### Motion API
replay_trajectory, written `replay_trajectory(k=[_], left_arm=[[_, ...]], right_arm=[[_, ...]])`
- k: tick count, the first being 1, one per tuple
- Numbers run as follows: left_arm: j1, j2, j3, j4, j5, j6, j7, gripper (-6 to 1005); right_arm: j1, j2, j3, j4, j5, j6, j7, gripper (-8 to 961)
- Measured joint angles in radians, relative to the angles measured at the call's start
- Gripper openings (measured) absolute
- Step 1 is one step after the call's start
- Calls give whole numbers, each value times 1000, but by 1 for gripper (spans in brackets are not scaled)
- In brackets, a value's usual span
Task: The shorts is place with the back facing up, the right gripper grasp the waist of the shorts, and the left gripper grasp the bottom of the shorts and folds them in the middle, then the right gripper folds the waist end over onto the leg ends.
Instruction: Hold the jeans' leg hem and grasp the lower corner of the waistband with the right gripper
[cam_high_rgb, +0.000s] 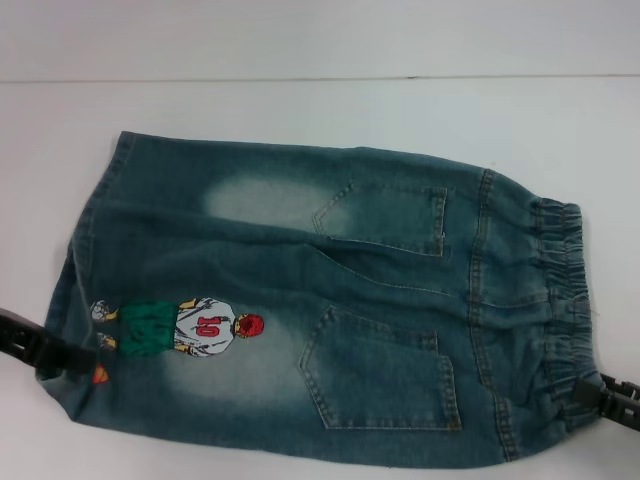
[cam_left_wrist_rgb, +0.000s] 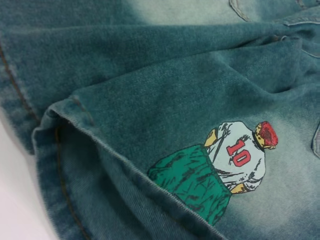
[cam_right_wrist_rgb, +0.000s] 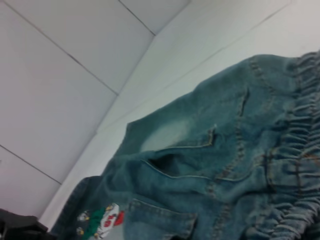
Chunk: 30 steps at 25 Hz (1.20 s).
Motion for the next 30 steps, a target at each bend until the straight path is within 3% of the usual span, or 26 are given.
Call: replay_trajectory(k=[8,23,30], left_arm=[[-4,1,0,-10,0,-14,0,52],[-10,3,0,-10,0,-14,4,52],[-16,1,1,-13,0,-16,5,52]], right_arm=[[1,-6,10,-2,-1,-22,3,754],[-8,3,5,-2,-19,-23,9,751],[-13,-5,11,-3,-20,-24,16,749]])
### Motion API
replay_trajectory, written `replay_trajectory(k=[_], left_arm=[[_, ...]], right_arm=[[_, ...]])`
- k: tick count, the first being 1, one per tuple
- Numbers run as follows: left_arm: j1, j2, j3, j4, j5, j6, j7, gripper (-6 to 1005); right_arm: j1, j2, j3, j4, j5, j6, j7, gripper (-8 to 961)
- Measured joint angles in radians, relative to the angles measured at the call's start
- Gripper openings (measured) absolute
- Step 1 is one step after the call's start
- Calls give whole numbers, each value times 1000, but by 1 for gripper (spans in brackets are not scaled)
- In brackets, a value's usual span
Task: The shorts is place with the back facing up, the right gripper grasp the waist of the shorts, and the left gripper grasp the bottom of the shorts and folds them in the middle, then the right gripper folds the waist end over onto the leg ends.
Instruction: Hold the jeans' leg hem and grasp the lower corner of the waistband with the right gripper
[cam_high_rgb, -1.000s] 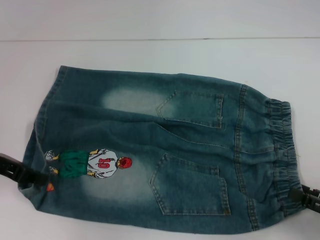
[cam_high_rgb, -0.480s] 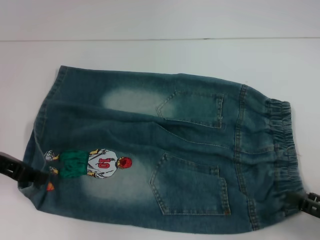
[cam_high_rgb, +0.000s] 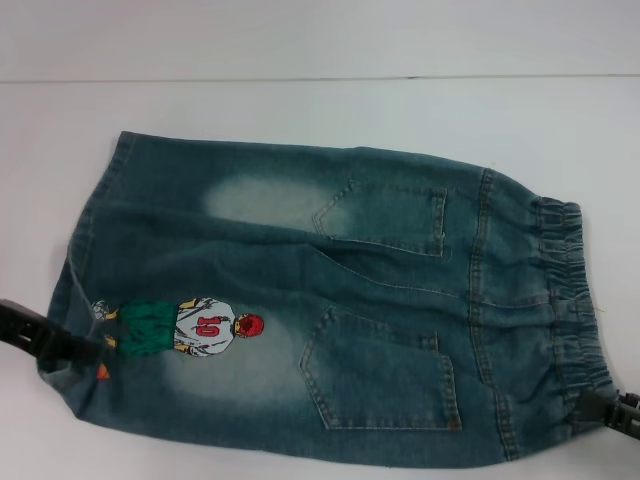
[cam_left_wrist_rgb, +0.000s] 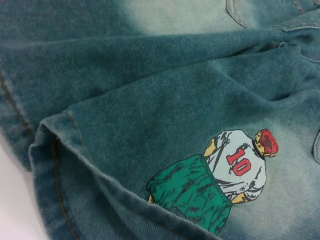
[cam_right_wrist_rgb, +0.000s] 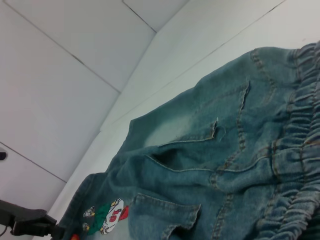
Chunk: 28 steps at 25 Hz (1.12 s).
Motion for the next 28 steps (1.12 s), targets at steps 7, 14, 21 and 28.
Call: replay_trajectory(k=[7,14,21,28], left_arm=[[-3,0,-1,-9,0,-11,0,52],[-2,0,-1,-10,0,-12,-3,52],[-3,2,-1,-10,0,-13,-5,52],[-2,2,-4,-10,0,-15,-6,52]], right_arm=[[10,-1,-3,0,0,16,7,748],[28,-1,-9,0,-19,19,15,528],[29,-3,-7,-2,-21,22,17,235],[33,-4,-8,-16,-21,29,28,49]])
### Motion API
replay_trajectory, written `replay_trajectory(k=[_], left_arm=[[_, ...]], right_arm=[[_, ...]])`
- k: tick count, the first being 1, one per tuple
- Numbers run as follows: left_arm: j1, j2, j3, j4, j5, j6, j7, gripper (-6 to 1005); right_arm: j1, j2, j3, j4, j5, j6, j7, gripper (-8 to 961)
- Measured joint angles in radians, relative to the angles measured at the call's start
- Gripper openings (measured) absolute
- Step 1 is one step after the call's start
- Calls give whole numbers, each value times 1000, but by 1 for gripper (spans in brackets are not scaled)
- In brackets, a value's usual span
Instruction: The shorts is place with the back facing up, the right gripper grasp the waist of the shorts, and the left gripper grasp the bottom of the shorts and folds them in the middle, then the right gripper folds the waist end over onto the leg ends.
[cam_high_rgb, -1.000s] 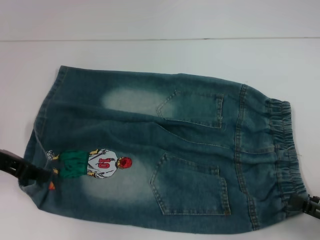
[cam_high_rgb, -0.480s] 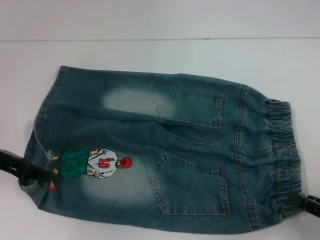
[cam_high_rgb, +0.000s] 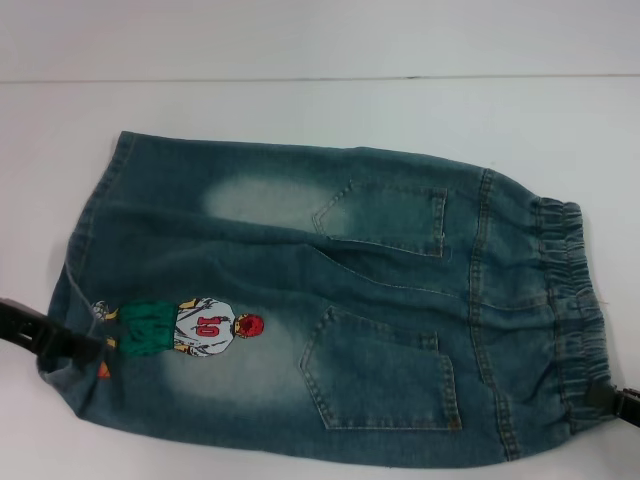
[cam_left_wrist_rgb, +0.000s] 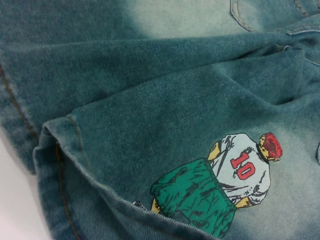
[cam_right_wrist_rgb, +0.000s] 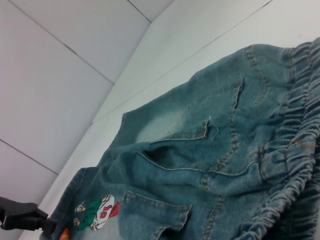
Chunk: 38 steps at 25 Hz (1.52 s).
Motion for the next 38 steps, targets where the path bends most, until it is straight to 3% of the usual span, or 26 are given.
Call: replay_trajectory(k=[19,31,38], left_arm=[[44,8,-74,22,0,-72,-5,51],[49,25,-188,47,-1,-95,-5,51],[49,26,-205,51,-64,-101,-5,51]], right_arm=[[45,0,1,-12,-6,5,13,48],[77,-8,0,-26,-8,4,30,47],[100,-11,-1,-70,-8,-8,68,49]])
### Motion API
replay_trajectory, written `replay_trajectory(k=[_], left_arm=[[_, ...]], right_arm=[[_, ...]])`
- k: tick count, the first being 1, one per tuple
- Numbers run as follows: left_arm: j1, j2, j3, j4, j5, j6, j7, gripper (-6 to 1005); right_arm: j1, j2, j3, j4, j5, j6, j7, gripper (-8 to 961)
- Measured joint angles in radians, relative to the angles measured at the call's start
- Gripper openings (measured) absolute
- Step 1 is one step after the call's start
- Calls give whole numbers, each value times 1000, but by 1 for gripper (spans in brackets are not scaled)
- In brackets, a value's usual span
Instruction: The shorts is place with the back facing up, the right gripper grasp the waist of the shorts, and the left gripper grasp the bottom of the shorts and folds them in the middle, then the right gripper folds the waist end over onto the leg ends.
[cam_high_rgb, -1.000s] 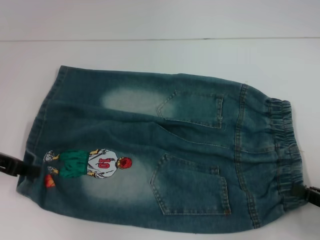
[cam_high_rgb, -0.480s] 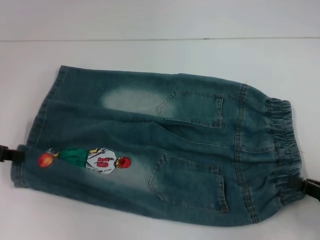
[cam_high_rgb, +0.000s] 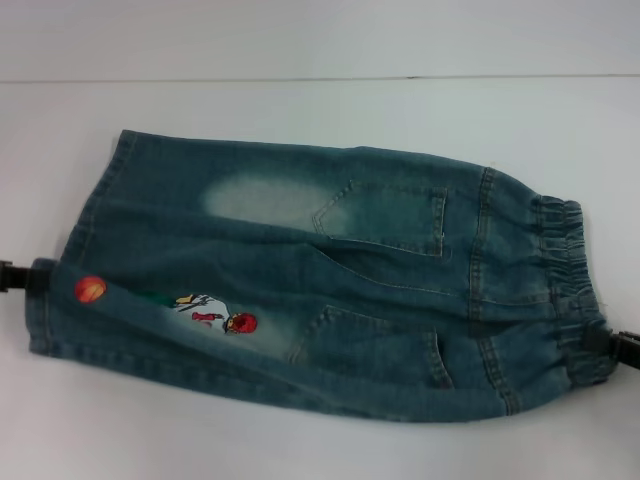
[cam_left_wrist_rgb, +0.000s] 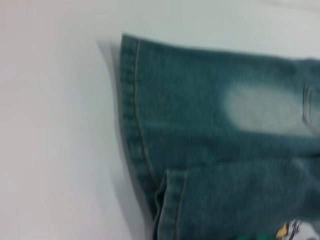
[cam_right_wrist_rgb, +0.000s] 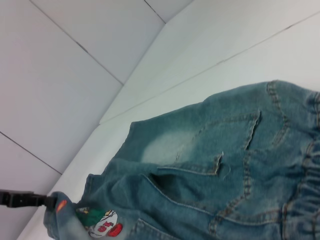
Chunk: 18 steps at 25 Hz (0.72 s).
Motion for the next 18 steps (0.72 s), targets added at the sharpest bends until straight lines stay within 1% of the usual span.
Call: replay_trajectory(k=[4,7,12,18], left_arm=[[-2,3,-11,2,-50,-2,0,51],[-8,4,-11,5,-77,-10,-12,51],[-15,-4,-8,0,-100,-59,-31,51],[-19,-9,-2,-19,-143,-120,-59,51]], right_arm=[[20,-7,-1,-31,0,-8,26,48],[43,-23,-1,-36,0,-8,49,47],[88,-48,-1,-45,0,-1,85,47],[144,-71,-25,-59,-10,21,134,48]])
